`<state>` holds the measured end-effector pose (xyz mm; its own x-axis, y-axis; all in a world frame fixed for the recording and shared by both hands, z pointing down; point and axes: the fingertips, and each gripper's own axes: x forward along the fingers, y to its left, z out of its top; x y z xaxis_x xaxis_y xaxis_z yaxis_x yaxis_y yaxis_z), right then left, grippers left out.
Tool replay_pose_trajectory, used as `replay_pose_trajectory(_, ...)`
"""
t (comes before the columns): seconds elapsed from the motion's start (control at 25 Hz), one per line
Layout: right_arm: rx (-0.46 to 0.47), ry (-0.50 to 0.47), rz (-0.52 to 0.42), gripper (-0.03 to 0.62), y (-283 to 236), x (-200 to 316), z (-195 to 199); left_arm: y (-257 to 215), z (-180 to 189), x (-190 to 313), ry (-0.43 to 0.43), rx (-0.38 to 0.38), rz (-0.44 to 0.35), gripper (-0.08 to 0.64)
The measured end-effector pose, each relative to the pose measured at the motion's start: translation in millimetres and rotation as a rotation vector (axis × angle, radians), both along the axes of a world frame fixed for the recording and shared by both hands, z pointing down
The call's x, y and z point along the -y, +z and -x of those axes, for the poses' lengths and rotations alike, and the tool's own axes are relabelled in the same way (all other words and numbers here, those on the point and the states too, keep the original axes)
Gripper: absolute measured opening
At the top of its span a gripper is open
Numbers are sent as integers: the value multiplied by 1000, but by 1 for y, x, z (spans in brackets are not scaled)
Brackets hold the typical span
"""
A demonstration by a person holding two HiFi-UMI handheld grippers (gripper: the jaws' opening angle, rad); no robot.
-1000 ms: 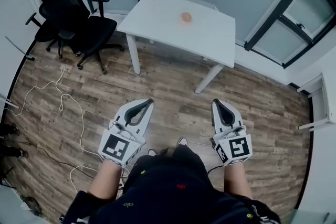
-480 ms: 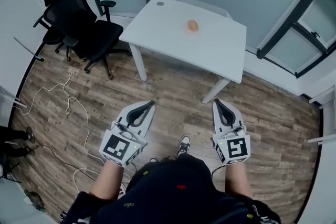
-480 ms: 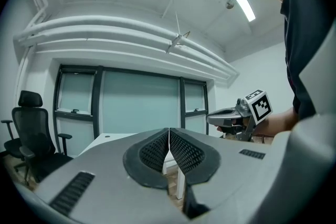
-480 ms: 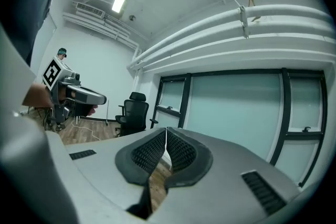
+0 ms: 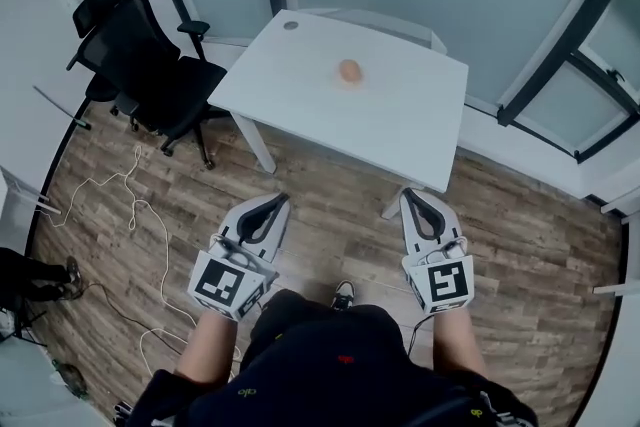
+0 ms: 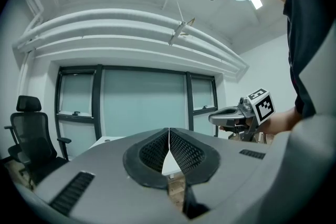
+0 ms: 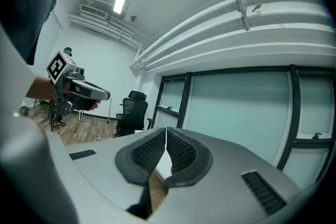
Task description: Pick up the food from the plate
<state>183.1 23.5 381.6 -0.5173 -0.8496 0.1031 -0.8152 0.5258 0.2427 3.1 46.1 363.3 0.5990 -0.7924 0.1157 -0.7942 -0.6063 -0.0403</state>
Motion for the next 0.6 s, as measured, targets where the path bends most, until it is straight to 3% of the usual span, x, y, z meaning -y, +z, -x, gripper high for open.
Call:
replay_pose_trajectory(0.32,6,-22,42,25,13,58,-11,11,-12,49,-31,15,26,24)
replay_pose_trajectory(0.6,1,-7,44,25,23,120,3,24,-1,113,-6,2,33,23)
